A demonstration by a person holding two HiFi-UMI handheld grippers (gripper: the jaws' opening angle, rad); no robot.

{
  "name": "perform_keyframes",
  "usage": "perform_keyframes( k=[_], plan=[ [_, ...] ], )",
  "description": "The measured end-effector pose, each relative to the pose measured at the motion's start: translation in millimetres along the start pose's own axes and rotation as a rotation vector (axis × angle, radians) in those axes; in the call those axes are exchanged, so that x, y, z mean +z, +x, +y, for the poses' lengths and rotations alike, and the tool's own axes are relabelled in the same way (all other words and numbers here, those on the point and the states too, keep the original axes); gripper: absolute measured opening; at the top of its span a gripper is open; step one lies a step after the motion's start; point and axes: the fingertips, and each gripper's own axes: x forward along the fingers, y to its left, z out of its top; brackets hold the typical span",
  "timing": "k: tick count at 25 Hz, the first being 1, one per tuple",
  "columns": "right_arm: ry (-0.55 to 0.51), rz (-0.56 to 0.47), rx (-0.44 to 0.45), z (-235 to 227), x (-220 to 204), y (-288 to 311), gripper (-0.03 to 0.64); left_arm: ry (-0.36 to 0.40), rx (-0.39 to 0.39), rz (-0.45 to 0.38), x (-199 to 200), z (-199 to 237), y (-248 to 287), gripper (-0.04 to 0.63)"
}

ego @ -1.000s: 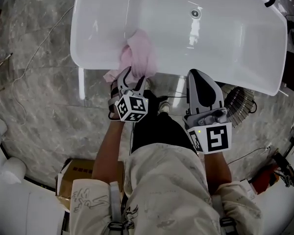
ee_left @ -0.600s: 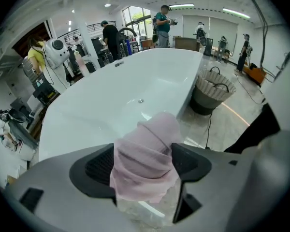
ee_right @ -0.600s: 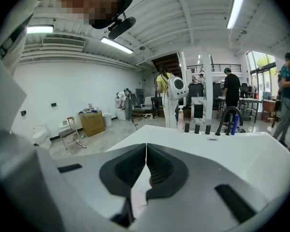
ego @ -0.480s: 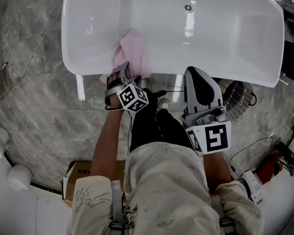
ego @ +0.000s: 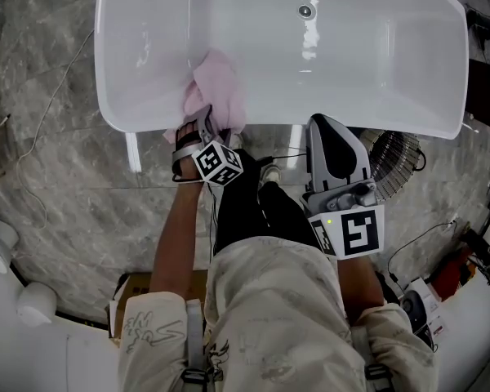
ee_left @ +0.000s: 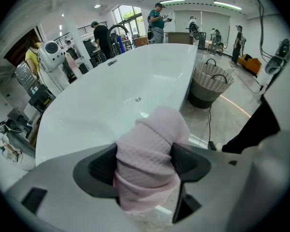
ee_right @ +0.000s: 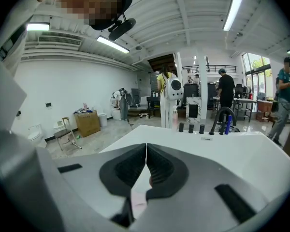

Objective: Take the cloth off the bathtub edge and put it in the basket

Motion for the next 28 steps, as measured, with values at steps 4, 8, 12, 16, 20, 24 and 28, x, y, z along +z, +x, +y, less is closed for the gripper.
perform_keyframes(
  k=[4, 8, 12, 16, 20, 24, 28],
  plan=[
    [0.003, -0.003, -0.002, 0, 0, -3, -0.011, 0.017, 0.0, 0.026, 0, -1, -5, 0.32],
    [0.008, -0.013, -0.002, 0, 3, -8, -0.011, 0.026, 0.005, 0.043, 3, -4, -12, 0.279],
    [0.01, -0.02, -0.001, -2, 4, -10, -0.011, -0.002, -0.001, 0.022, 7, -7, -23, 0.23],
    [0.011, -0.023, -0.004, -5, 6, -9, -0.011, -0.094, -0.005, -0.007, 7, -9, -31, 0.126],
    [0.006, -0.031, -0.001, -3, 9, -13, -0.011, -0.179, -0.014, -0.033, 8, -7, -37, 0.107],
    [0.006, -0.041, -0.004, -1, 15, -19, -0.011, -0.289, 0.001, -0.085, 8, -7, -52, 0.098],
    [0.003, -0.05, 0.003, 3, 20, -24, -0.011, -0.401, 0.028, -0.133, 13, -2, -73, 0.094]
  ],
)
